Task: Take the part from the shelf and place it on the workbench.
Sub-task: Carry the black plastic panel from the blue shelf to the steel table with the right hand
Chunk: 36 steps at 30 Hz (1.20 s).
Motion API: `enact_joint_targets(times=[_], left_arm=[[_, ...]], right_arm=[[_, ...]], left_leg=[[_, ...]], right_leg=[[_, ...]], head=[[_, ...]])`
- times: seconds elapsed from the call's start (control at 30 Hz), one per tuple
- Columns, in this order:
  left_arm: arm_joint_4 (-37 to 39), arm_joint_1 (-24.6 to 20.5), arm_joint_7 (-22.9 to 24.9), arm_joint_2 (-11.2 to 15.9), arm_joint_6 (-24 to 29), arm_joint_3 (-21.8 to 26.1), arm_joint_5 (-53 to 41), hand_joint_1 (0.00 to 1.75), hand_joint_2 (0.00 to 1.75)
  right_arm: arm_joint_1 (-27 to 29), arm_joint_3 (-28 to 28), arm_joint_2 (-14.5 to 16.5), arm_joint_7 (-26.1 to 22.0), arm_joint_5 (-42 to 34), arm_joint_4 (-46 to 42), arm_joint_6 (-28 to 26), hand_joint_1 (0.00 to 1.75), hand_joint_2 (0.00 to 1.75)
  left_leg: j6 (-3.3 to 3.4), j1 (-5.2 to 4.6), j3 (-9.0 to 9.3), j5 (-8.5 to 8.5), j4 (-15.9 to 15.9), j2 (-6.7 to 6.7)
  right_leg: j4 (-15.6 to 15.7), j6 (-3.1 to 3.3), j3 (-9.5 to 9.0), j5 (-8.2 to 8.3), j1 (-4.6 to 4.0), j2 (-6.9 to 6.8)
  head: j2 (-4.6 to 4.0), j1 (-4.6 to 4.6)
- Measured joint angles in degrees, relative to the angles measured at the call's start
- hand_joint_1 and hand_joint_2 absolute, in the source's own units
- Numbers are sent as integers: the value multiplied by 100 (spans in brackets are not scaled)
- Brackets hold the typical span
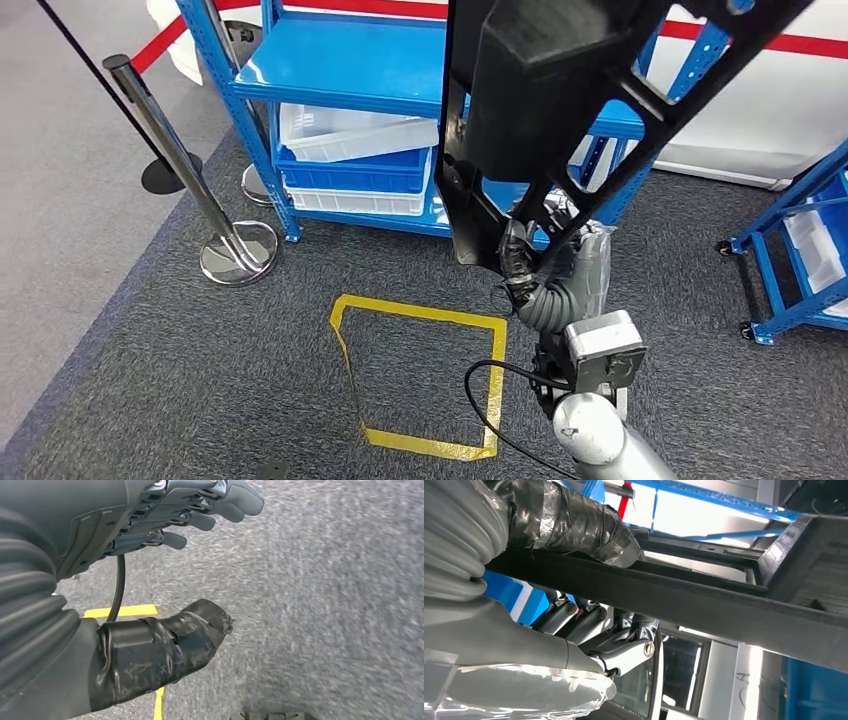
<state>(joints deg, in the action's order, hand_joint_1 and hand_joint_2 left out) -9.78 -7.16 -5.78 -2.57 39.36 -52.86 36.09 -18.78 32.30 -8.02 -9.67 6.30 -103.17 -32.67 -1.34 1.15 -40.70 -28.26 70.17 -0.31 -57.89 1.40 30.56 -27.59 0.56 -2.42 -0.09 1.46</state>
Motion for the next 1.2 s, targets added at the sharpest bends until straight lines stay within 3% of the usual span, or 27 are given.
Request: enact_joint_targets(times=[0.1, 0.13, 0.2, 0.27, 0.3, 0.37, 0.4, 0.43, 0.47, 0.5, 0.57, 0.6, 0.67, 0.73, 0.8, 0.87, 0.9, 0.93, 0.97, 1.03, 1.1, 1.17, 1.2], left_arm=[[-1, -8, 37, 5, 0, 35, -70, 0, 175], [-1, -10, 60, 6, 0, 44, -94, 0, 175], [-2, 1, 115, 9, 0, 53, -128, 0, 175], [-2, 21, 158, 14, -3, 53, -132, 0, 175], [-2, 24, 171, 16, -4, 54, -129, 0, 175], [-5, 18, 164, 21, -7, 56, -126, 0, 175], [-7, 15, 151, 21, -9, 58, -136, 0, 175], [-8, 14, 142, 22, -16, 60, -157, 0, 175], [-8, 15, 147, 25, -31, 61, -189, 0, 175], [-8, 15, 166, 29, -49, 62, -226, 0, 175], [-8, 12, 224, 39, -76, 62, -292, 0, 175], [-8, 8, 252, 44, -79, 62, -315, 0, 175], [-8, 14, 296, 53, -68, 62, -346, 0, 175], [-8, 41, 309, 66, -45, 62, -360, 0, 175], [-8, 51, 306, 77, -28, 61, -371, 0, 175], [-9, 35, 302, 79, -17, 59, -383, 0, 175], [-9, 25, 295, 79, -13, 58, -379, 0, 175], [-10, 20, 275, 78, -9, 57, -366, 0, 175], [-10, 16, 246, 79, -8, 60, -346, 0, 175], [-9, 15, 182, 81, -7, 78, -316, 0, 175], [-8, -6, 138, 84, -4, 108, -373, 0, 175], [-4, -35, 111, 85, -2, 137, -488, 0, 175], [0, -39, 105, 85, -1, 149, -530, 0, 175]], right_arm=[[5, -37, -1, -3, -44, -36, -14, 175, 175], [10, -49, -1, -5, -51, -47, -16, 175, 175], [26, -57, -2, -10, -79, -59, -16, 175, 175], [38, -63, -4, -16, -120, -72, -11, 175, 175], [42, -70, -5, -21, -137, -80, -9, 175, 175], [70, -84, -8, -38, -158, -89, -7, 175, 175], [95, -86, -8, -47, -154, -89, -6, 175, 175], [123, -87, -9, -55, -131, -91, -5, 175, 175], [147, -87, -9, -58, -88, -105, -1, 175, 175], [165, -87, -10, -51, -32, -131, 5, 175, 175], [181, -87, -11, 6, 94, -222, 32, 175, 175], [186, -87, -12, 48, 146, -277, 53, 175, 175], [198, -86, -21, 124, 209, -382, 103, 175, 175], [205, -85, -31, 174, 230, -471, 154, 175, 175], [209, -85, -33, 198, 243, -548, 188, 175, 175], [222, -85, -33, 202, 250, -607, 193, 175, 175], [232, -85, -32, 200, 251, -624, 191, 175, 175], [246, -85, -31, 195, 251, -631, 189, 175, 175], [260, -83, -29, 188, 252, -632, 187, 175, 175], [274, -79, -19, 168, 256, -638, 184, 175, 175], [278, -76, -5, 130, 256, -649, 170, 175, 175], [282, -76, 4, 91, 247, -658, 151, 175, 175], [282, -76, 5, 80, 241, -659, 146, 175, 175]], left_leg=[[34, -42, 561, 256, -948, 278], [75, -71, 619, 245, -1080, 325], [173, -95, 607, 251, -1140, 261], [250, -84, 605, 276, -1192, 172], [288, -75, 609, 291, -1214, 129], [333, -84, 605, 298, -1218, 29], [347, -91, 604, 296, -1212, -34], [351, -98, 605, 293, -1204, -103], [353, -102, 607, 288, -1190, -173], [354, -103, 609, 280, -1173, -246], [342, -108, 596, 256, -1127, -381], [329, -109, 574, 249, -1103, -443], [278, -93, 514, 265, -1081, -548], [214, -76, 473, 276, -1082, -579], [161, -91, 374, 124, -872, -371], [115, -83, 92, -198, -257, -129], [93, -68, -70, -330, 85, -89], [72, -53, -174, -381, 310, -68], [56, -39, -179, -332, 335, -52], [45, -24, 116, -13, -209, 43], [81, -61, 469, 205, -889, 248], [149, -108, 565, 233, -1125, 309], [188, -115, 553, 254, -1132, 243]], right_leg=[[-38, -72, 23, -25, -18, -121], [-47, -101, 32, -28, -29, -160], [-52, -155, 38, -33, -39, -228], [-169, -202, 102, -141, -16, -123], [-376, -217, 203, -272, -5, -21], [-1096, -217, 561, -590, -3, 148], [-1452, -214, 752, -688, -5, 180], [-1659, -209, 882, -685, -6, 197], [-1648, -198, 918, -569, -5, 210], [-1436, -182, 860, -367, -4, 235], [-743, -146, 608, 49, 7, 420], [-462, -138, 500, 140, 15, 520], [-256, -133, 409, 137, 10, 611], [-192, -99, 373, 150, 12, 514], [-118, -45, 336, 187, 31, 395], [-93, -20, 319, 195, 22, 255], [-95, -14, 320, 192, 16, 179], [-99, -11, 321, 187, 12, 105], [-103, -10, 321, 181, 10, 36], [-114, -24, 315, 168, 9, -80], [-125, -60, 308, 151, -13, -175], [-128, -111, 304, 145, -37, -267], [-125, -138, 297, 146, -43, -313]], head=[[0, 1], [0, 1], [0, -8], [0, -16], [0, -18], [0, -24], [0, -25], [0, -25], [0, -25], [0, -26], [0, -23], [0, -24], [0, -24], [0, -24], [0, -2], [0, 24], [0, 30], [0, 29], [0, 30], [0, 31], [0, 27], [0, 15], [0, 9]])
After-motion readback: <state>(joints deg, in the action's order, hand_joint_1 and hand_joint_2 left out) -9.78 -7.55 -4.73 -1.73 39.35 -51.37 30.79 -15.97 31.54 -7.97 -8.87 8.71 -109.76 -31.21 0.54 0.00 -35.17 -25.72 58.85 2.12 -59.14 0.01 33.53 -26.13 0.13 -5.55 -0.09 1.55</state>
